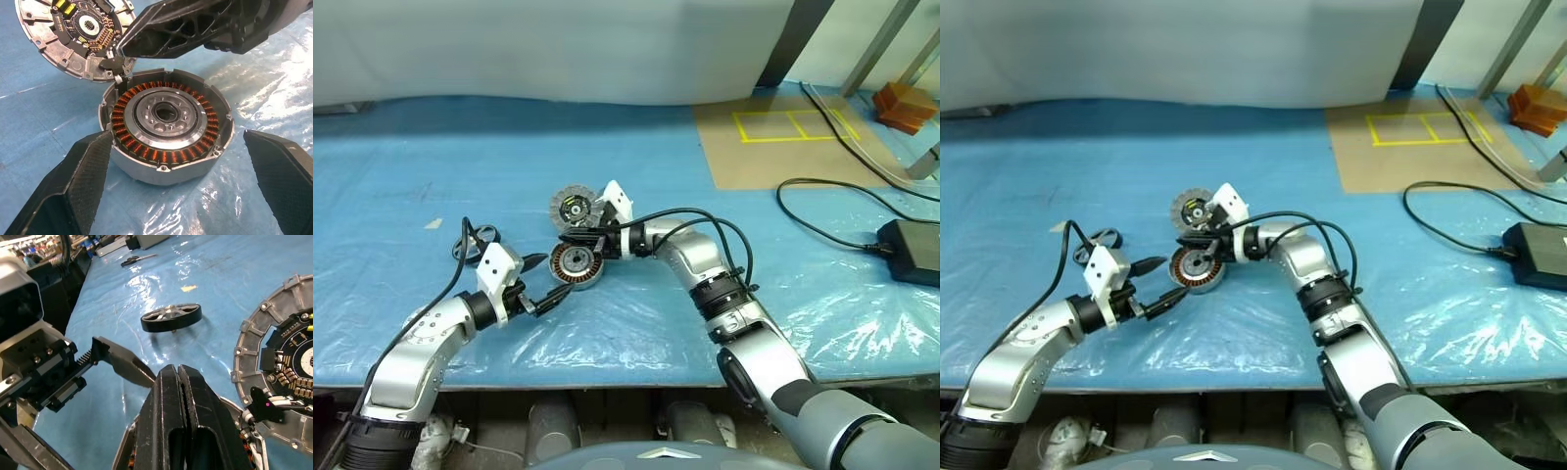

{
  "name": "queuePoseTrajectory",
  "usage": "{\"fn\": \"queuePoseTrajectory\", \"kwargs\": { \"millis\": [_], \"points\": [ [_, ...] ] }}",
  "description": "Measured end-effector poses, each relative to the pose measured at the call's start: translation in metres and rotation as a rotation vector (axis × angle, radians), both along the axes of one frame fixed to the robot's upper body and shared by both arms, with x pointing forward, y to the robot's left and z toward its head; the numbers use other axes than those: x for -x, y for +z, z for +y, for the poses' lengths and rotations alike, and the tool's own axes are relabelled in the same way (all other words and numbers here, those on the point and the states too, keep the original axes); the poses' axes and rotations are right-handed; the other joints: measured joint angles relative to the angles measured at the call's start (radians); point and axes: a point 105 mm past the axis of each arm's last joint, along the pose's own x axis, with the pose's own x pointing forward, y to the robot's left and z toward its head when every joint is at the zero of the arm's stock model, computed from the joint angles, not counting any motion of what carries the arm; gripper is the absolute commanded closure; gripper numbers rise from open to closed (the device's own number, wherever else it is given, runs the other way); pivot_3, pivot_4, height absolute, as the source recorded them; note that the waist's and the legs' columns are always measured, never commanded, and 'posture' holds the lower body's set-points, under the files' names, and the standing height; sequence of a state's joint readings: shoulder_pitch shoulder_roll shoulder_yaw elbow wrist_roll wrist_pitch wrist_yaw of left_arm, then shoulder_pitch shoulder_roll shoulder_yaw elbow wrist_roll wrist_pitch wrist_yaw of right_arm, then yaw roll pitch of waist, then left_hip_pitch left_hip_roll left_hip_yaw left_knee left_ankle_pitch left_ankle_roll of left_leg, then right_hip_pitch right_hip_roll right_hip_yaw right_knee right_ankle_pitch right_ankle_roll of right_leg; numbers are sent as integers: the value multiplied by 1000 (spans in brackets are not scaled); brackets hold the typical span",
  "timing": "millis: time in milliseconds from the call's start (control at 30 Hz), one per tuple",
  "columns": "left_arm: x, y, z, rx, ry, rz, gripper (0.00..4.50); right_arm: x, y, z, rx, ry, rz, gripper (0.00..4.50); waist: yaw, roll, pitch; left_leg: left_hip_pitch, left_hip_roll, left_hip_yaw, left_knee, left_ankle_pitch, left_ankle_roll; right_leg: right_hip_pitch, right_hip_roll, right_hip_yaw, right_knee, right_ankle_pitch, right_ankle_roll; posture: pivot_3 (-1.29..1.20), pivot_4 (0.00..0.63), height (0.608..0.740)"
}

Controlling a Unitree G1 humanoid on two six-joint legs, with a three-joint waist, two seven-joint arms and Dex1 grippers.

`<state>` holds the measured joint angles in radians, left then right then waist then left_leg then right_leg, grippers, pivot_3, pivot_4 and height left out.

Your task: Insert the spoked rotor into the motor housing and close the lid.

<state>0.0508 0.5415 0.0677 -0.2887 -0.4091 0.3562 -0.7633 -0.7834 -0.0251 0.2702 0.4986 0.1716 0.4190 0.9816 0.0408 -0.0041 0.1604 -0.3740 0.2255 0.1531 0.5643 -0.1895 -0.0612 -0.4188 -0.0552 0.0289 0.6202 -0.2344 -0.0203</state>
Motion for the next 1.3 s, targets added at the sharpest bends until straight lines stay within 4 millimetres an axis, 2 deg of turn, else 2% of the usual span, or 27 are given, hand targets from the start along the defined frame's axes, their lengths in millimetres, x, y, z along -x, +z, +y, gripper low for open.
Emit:
{"fn": "queuePoseTrajectory", "kwargs": {
  "millis": [133, 233, 367, 500, 633, 733, 867, 1033, 1133, 1233, 1300],
  "points": [
    [0, 0, 0, 0, 1, 1, 0, 7, -30, 0, 123, 35, -54, 4486, 0, 0, 0, -2, 0, 0, 0, 0, 0, -1, 0, 0, -1, 0, 0, 0, 150, 740],
    [-1, 0, 0, 0, 1, -2, 0, 7, -33, 3, 144, 44, -95, 4486, -2, 0, 0, 2, 0, 0, 0, 0, 0, 1, 0, 0, 1, -2, -3, 0, 150, 740],
    [0, 0, 0, 0, 2, 2, 0, 0, -32, 1, 112, -8, -50, 4486, -2, 0, 0, 6, 0, 0, 0, 0, 0, 3, 0, 1, 2, -3, -4, 0, 150, 740],
    [2, -3, 1, -2, 4, 11, 0, -2, -26, -4, 31, -28, 70, 4486, 1, 0, 0, 4, 0, 0, 1, 0, 0, 3, -1, 1, 2, -2, -4, 0, 150, 740],
    [1, -2, 2, -5, 4, 9, 0, -6, -2, -8, -113, -54, 133, 4486, 2, 0, 0, 1, 0, 0, 2, 0, 0, 1, 0, 1, 2, -2, -4, 0, 150, 740],
    [0, 0, 3, -8, 4, 1, 0, -7, 15, -9, -179, -57, 118, 4486, 1, 0, 0, 0, 0, 0, 1, 0, 0, 0, 0, 0, 1, 0, -1, 0, 150, 740],
    [-3, 7, 8, -3, 19, -15, 0, -1, 19, -4, -165, -29, 104, 4486, 0, 0, 0, -1, 0, 0, -1, 0, 0, -1, 0, 0, 0, 0, 0, 0, 150, 740],
    [-14, 30, 36, 16, 136, -64, 0, -3, 19, -15, -138, -67, 84, 4486, 2, 0, 0, -1, 0, 0, 1, 0, 0, -1, 0, 0, 1, 0, -1, 0, 150, 740],
    [-18, 57, 62, 29, 206, -104, 0, -6, 22, -29, -118, -89, 45, 4486, 4, -1, 0, -1, 0, 0, 1, 0, 0, -1, 0, 0, 2, 0, 0, 0, 150, 740],
    [-21, 86, 80, -31, 207, -165, 0, -5, 14, -42, -88, -109, 52, 4486, 6, -1, 0, -1, 0, 0, 2, 0, 0, -1, 0, 0, 1, 0, 0, 0, 150, 740],
    [-27, 98, 88, -66, 200, -187, 0, -3, 7, -44, -75, -110, 68, 4486, 5, -1, 0, -1, 0, 0, 1, 0, 0, -1, 0, 0, 1, 0, 0, 0, 150, 740]
  ]
}}
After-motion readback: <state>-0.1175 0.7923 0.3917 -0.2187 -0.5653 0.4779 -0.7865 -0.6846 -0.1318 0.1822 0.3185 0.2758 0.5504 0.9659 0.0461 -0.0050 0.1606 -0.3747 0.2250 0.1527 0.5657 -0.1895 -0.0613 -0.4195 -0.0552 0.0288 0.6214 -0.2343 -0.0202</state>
